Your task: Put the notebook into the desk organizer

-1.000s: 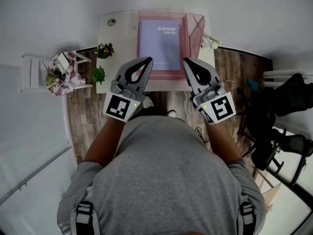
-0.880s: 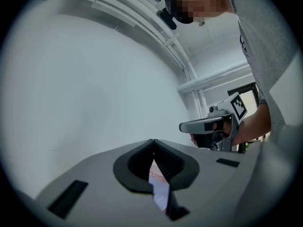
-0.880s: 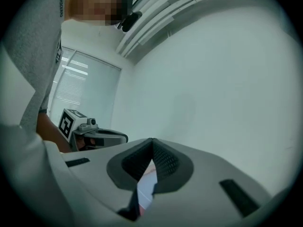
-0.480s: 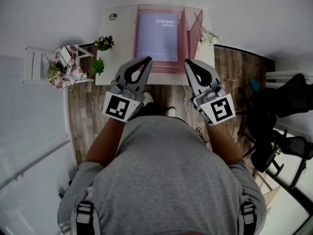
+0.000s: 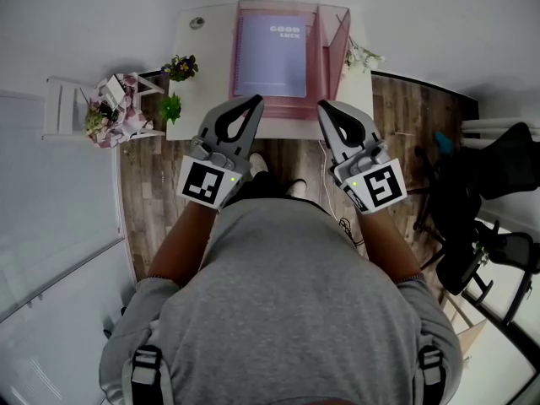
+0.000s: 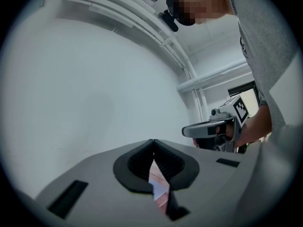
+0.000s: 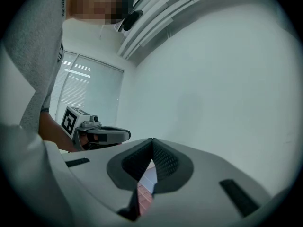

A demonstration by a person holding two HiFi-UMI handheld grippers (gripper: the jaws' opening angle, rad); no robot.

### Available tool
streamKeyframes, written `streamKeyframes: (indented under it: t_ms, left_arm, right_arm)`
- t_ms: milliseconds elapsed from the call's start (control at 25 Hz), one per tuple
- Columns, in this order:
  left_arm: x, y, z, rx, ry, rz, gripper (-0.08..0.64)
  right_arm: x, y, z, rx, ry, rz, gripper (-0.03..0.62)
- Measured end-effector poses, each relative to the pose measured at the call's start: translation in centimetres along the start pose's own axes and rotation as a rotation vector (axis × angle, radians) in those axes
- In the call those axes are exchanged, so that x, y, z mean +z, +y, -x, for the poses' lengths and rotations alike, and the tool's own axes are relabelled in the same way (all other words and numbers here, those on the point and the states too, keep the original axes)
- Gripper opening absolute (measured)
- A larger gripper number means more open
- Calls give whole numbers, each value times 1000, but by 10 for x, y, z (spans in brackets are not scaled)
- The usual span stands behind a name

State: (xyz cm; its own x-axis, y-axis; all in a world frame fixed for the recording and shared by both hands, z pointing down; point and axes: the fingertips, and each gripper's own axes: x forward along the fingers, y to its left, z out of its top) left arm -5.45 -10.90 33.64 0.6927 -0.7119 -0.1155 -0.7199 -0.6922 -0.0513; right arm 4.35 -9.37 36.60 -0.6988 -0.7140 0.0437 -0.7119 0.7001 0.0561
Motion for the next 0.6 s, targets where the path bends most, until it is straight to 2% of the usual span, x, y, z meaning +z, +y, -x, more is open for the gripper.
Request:
streamKeyframes:
  t_ms: [280,600]
  left_arm:
    - [-2,-6,4,-3,14,-34,20]
    - [-5,-6,5,-6,19,-23,20]
  right_arm:
    - [-4,7,0,22,11,11,8]
    - [-4,9,-6,26,12,9,6]
